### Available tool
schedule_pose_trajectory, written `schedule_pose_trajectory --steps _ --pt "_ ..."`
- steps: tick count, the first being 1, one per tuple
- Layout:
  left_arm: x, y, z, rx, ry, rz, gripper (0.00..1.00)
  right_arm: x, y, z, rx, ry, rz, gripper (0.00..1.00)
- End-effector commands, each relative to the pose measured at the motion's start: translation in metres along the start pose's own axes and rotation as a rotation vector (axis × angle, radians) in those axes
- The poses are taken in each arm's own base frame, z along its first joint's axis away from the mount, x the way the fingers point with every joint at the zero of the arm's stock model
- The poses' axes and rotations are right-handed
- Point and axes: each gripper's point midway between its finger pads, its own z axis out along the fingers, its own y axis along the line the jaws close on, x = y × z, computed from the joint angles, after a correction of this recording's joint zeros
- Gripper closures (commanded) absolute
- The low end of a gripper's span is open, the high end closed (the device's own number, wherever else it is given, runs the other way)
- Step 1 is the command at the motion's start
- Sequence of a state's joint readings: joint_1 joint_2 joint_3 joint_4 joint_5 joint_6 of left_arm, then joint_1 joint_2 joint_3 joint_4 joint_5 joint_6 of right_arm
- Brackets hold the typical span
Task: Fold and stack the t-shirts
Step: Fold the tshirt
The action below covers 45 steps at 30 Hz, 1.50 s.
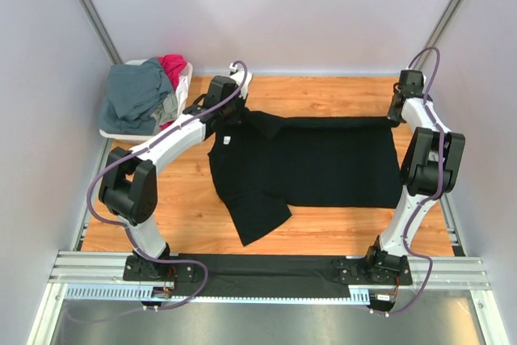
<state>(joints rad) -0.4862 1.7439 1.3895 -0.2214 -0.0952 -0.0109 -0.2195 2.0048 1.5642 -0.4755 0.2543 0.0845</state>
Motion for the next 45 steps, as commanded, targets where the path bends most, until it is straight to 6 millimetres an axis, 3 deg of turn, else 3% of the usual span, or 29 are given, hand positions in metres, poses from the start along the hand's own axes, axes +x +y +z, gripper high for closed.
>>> schedule_pose_trajectory --steps 1,19,34,40,41,42,44,45 --pt "0.001 -0.004 -0.012 0.013 -0.006 -0.015 1.00 -0.011 -0.012 -0.008 0.037 -0.040 -0.012 1.00" --pt "0.079 -0.011 -0.008 0.047 0.191 0.080 1.00 0.042 -0.018 0.012 0.053 0.082 -0.083 1.00" --pt "0.113 -0.014 -0.003 0.014 0.297 0.013 1.00 0.062 -0.023 0.019 0.079 0.149 -0.115 1.00" --pt "0.113 -0.012 -0.003 -0.007 0.307 0.013 1.00 0.067 -0.015 0.017 0.035 0.174 -0.095 1.00" --pt "0.112 -0.009 -0.005 -0.018 0.307 0.009 1.00 0.065 -0.014 0.014 0.021 0.168 -0.088 0.99" --pt "0.107 -0.009 -0.006 -0.020 0.306 0.007 1.00 0.064 -0.012 0.011 0.006 0.173 -0.084 0.90" --pt "0.097 -0.009 -0.013 -0.015 0.290 0.000 0.77 0.056 -0.008 0.001 -0.028 0.167 -0.082 0.80" --pt "0.087 -0.009 -0.017 -0.008 0.278 0.002 0.62 0.052 -0.006 -0.003 -0.044 0.162 -0.081 0.68"
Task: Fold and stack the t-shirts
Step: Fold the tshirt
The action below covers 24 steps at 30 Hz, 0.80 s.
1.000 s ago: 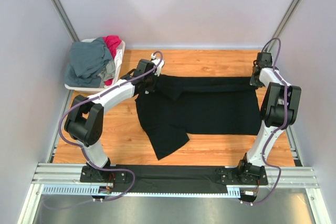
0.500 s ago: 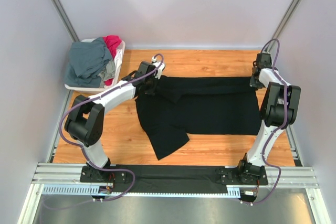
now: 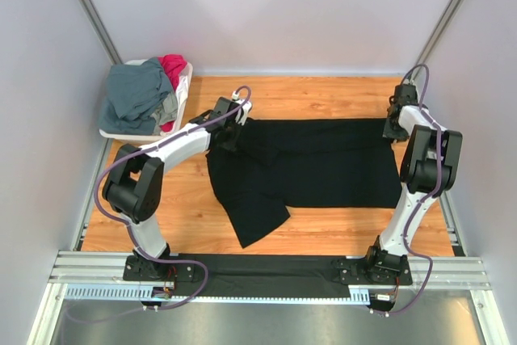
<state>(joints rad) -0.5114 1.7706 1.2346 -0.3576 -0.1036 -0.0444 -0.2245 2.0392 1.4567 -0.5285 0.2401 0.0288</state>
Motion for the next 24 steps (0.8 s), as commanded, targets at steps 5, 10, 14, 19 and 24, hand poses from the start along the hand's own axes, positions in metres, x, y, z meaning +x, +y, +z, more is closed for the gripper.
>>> schedule_pose_trajectory --steps 5,10,14,19,24 --pt "-0.066 0.003 -0.066 0.022 -0.175 -0.033 0.00 -0.050 0.002 -0.063 -0.129 -0.117 0.033 0.46" --pt "-0.110 0.016 -0.081 -0.044 -0.269 -0.132 0.04 -0.080 0.024 -0.089 -0.266 -0.196 0.090 0.45" --pt "-0.132 0.015 -0.059 -0.049 -0.263 -0.316 0.22 -0.096 0.046 -0.082 -0.359 -0.240 0.187 0.58" --pt "-0.113 0.014 -0.010 -0.053 -0.192 -0.530 0.62 -0.092 0.070 -0.050 -0.405 -0.197 0.235 0.77" --pt "-0.101 0.022 0.020 -0.098 -0.169 -0.586 0.68 -0.089 0.081 -0.022 -0.407 -0.172 0.251 0.86"
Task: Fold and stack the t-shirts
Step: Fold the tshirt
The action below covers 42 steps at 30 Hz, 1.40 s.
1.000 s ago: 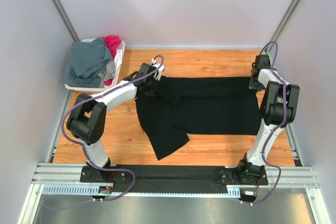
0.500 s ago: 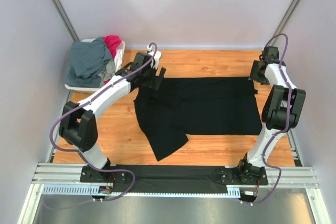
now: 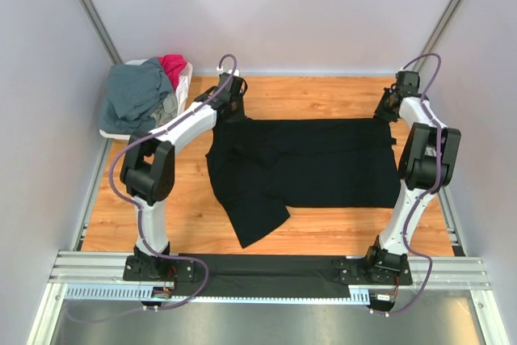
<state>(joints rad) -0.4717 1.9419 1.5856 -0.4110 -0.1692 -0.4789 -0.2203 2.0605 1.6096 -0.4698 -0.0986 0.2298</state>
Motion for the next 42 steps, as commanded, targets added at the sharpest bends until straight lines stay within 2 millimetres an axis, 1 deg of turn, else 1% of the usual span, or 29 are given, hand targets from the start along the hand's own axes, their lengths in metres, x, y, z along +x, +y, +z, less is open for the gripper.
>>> schedule_pose_trajectory --steps 1,3,6,7,9,10,11,12,14,15,16,17,18,19,23,26,28,29,31,33,35,37,38,39,40,41,42 --pt "-0.002 0.007 0.017 -0.050 -0.021 -0.101 0.67 -0.012 0.010 0.022 -0.037 -0.032 0.042 0.86" --pt "0.003 0.016 0.029 -0.094 -0.013 -0.109 0.68 -0.009 0.007 0.030 -0.028 -0.022 0.054 0.86" --pt "0.007 0.026 0.040 -0.134 -0.003 -0.151 0.68 -0.003 0.003 0.041 -0.011 -0.003 0.059 0.87" --pt "0.014 0.030 0.046 -0.149 0.010 -0.164 0.69 0.003 -0.001 0.047 0.003 0.008 0.058 0.87" --pt "0.017 0.039 0.052 -0.181 0.012 -0.171 0.69 0.005 -0.005 0.051 0.024 0.015 0.052 0.87" --pt "0.023 0.042 0.057 -0.200 0.023 -0.171 0.69 0.009 -0.011 0.055 0.046 0.024 0.051 0.87" --pt "0.025 0.048 0.060 -0.225 0.022 -0.182 0.69 0.012 -0.014 0.056 0.060 0.036 0.050 0.87" --pt "0.034 0.053 0.065 -0.252 0.045 -0.185 0.69 0.013 -0.017 0.056 0.078 0.039 0.046 0.88" --pt "0.040 0.064 0.068 -0.308 0.055 -0.212 0.69 0.017 -0.022 0.058 0.101 0.051 0.049 0.88" --pt "0.046 0.071 0.070 -0.339 0.077 -0.218 0.69 0.017 -0.023 0.057 0.105 0.050 0.049 0.89" --pt "0.048 0.075 0.071 -0.358 0.080 -0.223 0.71 0.016 -0.023 0.056 0.109 0.047 0.047 0.89" --pt "0.048 0.079 0.072 -0.370 0.078 -0.227 0.76 0.017 -0.024 0.055 0.114 0.051 0.049 0.89" --pt "0.052 0.085 0.073 -0.392 0.090 -0.239 0.77 0.017 -0.024 0.054 0.115 0.055 0.049 0.89" --pt "0.052 0.089 0.073 -0.406 0.093 -0.250 0.77 0.014 -0.031 0.052 0.160 0.041 0.045 0.89" --pt "0.052 0.107 0.070 -0.457 0.108 -0.279 0.77 0.018 -0.038 0.050 0.193 0.057 0.035 0.89" --pt "0.049 0.120 0.069 -0.480 0.105 -0.288 0.77 0.021 -0.047 0.052 0.241 0.070 0.034 0.89" --pt "0.047 0.120 0.071 -0.459 0.111 -0.276 0.77 0.022 -0.045 0.054 0.225 0.077 0.030 0.90" --pt "0.044 0.121 0.074 -0.455 0.108 -0.273 0.77 0.017 -0.043 0.054 0.222 0.067 0.029 0.90" --pt "0.042 0.121 0.077 -0.457 0.119 -0.256 0.77 0.015 -0.041 0.054 0.216 0.071 0.031 0.90" --pt "0.039 0.121 0.080 -0.466 0.125 -0.253 0.77 0.005 -0.037 0.050 0.205 0.053 0.042 0.90" --pt "0.034 0.123 0.080 -0.472 0.114 -0.257 0.77 0.000 -0.033 0.047 0.188 0.041 0.033 0.88" --pt "0.029 0.122 0.080 -0.452 0.109 -0.254 0.77 -0.009 -0.028 0.039 0.167 0.026 0.018 0.87" --pt "0.019 0.119 0.079 -0.423 0.093 -0.228 0.77 -0.017 -0.024 0.034 0.157 0.014 0.010 0.84" --pt "0.014 0.113 0.077 -0.389 0.092 -0.216 0.76 -0.024 -0.020 0.025 0.142 0.001 0.000 0.83" --pt "0.004 0.107 0.077 -0.352 0.070 -0.205 0.75 -0.026 -0.017 0.018 0.136 0.004 -0.005 0.81" --pt "0.001 0.101 0.073 -0.320 0.066 -0.185 0.75 -0.031 -0.013 0.011 0.125 -0.008 -0.008 0.78" --pt "-0.013 0.095 0.063 -0.286 0.036 -0.165 0.71 -0.038 -0.007 -0.002 0.108 -0.026 -0.005 0.76"
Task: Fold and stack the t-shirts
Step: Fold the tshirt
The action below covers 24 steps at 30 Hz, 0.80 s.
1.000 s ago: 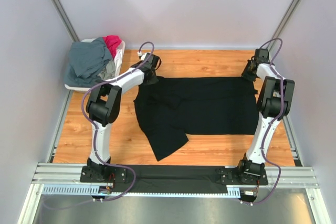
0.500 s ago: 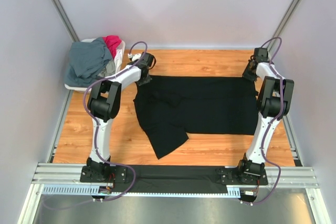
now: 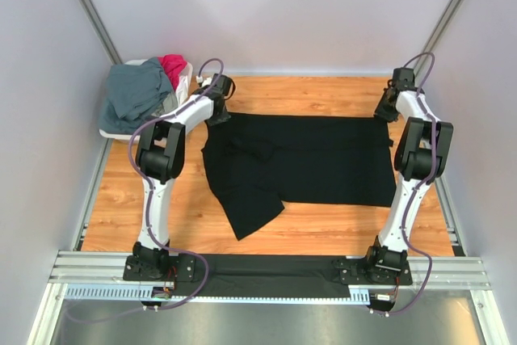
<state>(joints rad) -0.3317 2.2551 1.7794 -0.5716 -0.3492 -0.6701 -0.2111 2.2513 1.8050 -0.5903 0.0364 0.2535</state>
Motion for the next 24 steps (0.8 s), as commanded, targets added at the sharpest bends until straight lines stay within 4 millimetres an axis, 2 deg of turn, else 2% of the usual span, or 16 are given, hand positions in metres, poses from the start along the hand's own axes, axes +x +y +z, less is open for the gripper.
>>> schedule_pose_trajectory --steps 1,2,3,5,6,10,12,13,14,15,16,18,19,21,22,24 --pt "-0.041 -0.018 -0.037 0.136 -0.098 0.055 0.69 -0.043 0.011 -0.057 -0.051 -0.111 -0.016 0.75" --pt "-0.048 -0.023 -0.053 0.165 -0.124 0.065 0.65 -0.044 0.013 -0.065 -0.056 -0.121 -0.009 0.72" --pt "-0.050 -0.025 -0.060 0.179 -0.131 0.073 0.62 -0.047 0.014 -0.079 -0.064 -0.142 -0.006 0.71" --pt "-0.049 -0.030 -0.079 0.215 -0.135 0.091 0.56 -0.035 0.010 -0.083 -0.057 -0.124 0.003 0.69" --pt "-0.048 -0.031 -0.084 0.222 -0.135 0.101 0.49 -0.035 0.008 -0.090 -0.052 -0.138 0.004 0.68" --pt "-0.032 -0.035 -0.106 0.280 -0.102 0.116 0.39 0.000 -0.007 -0.082 0.000 -0.053 -0.003 0.67" --pt "-0.022 -0.030 -0.114 0.294 -0.079 0.110 0.32 0.010 -0.016 -0.080 0.046 -0.033 0.007 0.62" --pt "-0.008 -0.027 -0.113 0.299 -0.041 0.101 0.30 0.016 -0.021 -0.081 0.069 -0.019 0.012 0.61" --pt "-0.006 -0.024 -0.120 0.304 -0.038 0.089 0.28 0.021 -0.029 -0.080 0.109 -0.011 0.018 0.59" --pt "-0.002 -0.021 -0.123 0.305 -0.023 0.073 0.28 0.024 -0.034 -0.081 0.135 -0.010 0.030 0.58" --pt "0.011 -0.014 -0.122 0.286 0.015 0.049 0.28 0.026 -0.039 -0.084 0.159 -0.005 0.042 0.58" --pt "0.019 -0.011 -0.132 0.301 0.042 0.007 0.27 0.027 -0.048 -0.089 0.199 -0.017 0.077 0.56" --pt "0.033 -0.005 -0.130 0.292 0.074 -0.007 0.27 0.026 -0.051 -0.091 0.204 -0.024 0.091 0.55" --pt "0.040 -0.008 -0.140 0.331 0.095 -0.080 0.27 0.029 -0.055 -0.093 0.213 -0.030 0.134 0.54" --pt "0.051 -0.008 -0.136 0.334 0.108 -0.097 0.27 0.030 -0.059 -0.093 0.215 -0.033 0.153 0.53" --pt "0.059 -0.010 -0.138 0.328 0.117 -0.147 0.27 0.036 -0.064 -0.091 0.219 -0.021 0.185 0.53"
